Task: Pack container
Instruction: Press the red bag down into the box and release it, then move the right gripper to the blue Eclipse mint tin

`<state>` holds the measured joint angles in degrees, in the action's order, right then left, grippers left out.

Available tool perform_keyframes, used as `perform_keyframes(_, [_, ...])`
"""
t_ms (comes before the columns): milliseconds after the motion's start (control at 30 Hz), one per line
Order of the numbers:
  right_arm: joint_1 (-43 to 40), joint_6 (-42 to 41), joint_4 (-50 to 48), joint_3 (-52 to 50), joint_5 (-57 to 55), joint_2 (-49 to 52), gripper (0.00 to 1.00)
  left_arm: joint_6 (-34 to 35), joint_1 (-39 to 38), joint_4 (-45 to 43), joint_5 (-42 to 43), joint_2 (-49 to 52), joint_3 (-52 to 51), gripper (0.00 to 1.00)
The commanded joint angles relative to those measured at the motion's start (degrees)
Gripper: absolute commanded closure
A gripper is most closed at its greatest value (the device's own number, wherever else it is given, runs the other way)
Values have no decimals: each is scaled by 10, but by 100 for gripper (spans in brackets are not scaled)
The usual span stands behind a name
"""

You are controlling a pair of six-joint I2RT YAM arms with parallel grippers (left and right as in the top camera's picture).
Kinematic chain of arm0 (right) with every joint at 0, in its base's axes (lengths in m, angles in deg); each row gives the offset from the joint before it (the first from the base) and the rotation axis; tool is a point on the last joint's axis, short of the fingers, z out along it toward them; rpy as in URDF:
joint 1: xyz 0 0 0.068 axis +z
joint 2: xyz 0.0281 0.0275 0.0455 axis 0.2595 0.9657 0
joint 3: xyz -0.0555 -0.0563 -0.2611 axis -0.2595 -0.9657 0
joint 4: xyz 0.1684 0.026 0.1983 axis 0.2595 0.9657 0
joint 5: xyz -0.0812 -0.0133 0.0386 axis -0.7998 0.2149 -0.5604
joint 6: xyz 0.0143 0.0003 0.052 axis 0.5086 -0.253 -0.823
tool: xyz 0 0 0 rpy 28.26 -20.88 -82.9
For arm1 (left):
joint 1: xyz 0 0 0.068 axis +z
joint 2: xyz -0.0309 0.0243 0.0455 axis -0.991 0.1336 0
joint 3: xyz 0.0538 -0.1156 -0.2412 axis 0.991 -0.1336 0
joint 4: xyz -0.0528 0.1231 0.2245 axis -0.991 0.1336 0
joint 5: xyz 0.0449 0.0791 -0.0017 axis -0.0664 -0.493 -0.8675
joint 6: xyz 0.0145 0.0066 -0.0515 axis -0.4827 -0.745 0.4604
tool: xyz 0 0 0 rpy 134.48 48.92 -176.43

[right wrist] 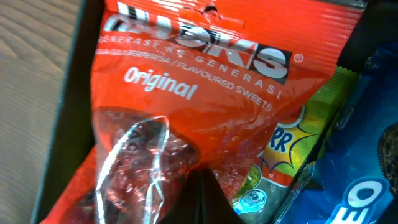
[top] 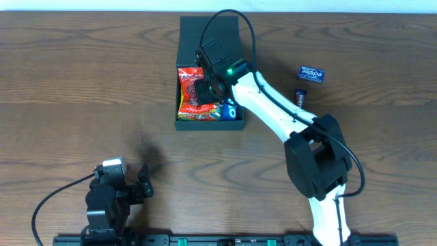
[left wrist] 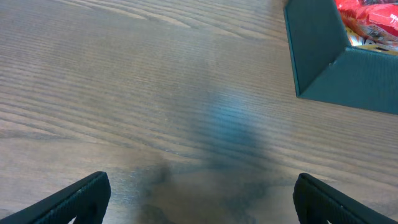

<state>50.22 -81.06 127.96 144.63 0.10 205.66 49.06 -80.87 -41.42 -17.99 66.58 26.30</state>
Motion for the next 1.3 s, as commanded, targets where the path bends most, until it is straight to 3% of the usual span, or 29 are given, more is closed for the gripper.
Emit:
perform_keyframes(0, [5, 9, -2, 12, -3, -2, 99, 7, 3, 3, -4, -3, -4, 5])
perform_keyframes(433, [-72, 26, 4, 22, -6, -94, 99, 7, 3, 3, -4, -3, -4, 5])
perform_keyframes(833, [-268, 53, 40, 21, -109, -89, 99, 7, 3, 3, -4, -3, -4, 5])
perform_keyframes(1200, [-322, 42, 39, 21, -163, -30, 98, 7, 3, 3, -4, -3, -4, 5])
perform_keyframes(1267, [-330, 43, 40, 21, -164, -17, 92, 7, 3, 3, -4, -3, -4, 5])
